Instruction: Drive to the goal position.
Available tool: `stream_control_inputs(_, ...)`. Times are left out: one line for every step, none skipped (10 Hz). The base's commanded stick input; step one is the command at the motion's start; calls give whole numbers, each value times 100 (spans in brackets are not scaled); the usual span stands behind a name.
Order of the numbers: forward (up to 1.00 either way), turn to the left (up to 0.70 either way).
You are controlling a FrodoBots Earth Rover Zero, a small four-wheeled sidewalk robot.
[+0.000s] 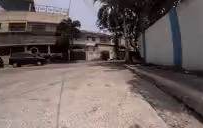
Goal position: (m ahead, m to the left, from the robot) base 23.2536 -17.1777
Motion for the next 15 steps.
stream_control_inputs(70,1)
stream_control_inputs(70,1)
stream_control_inputs(70,1)
stream_control_inputs(70,1)
stream_control_inputs(70,1)
stream_control_inputs(70,1)
stream_control_inputs(70,1)
stream_control_inputs(70,1)
stream_control_inputs(70,1)
stream_control_inputs(70,1)
stream_control_inputs(70,1)
stream_control_inputs(70,1)
stream_control_inputs(70,1)
stream_control_inputs(70,1)
stream_control_inputs(70,1)
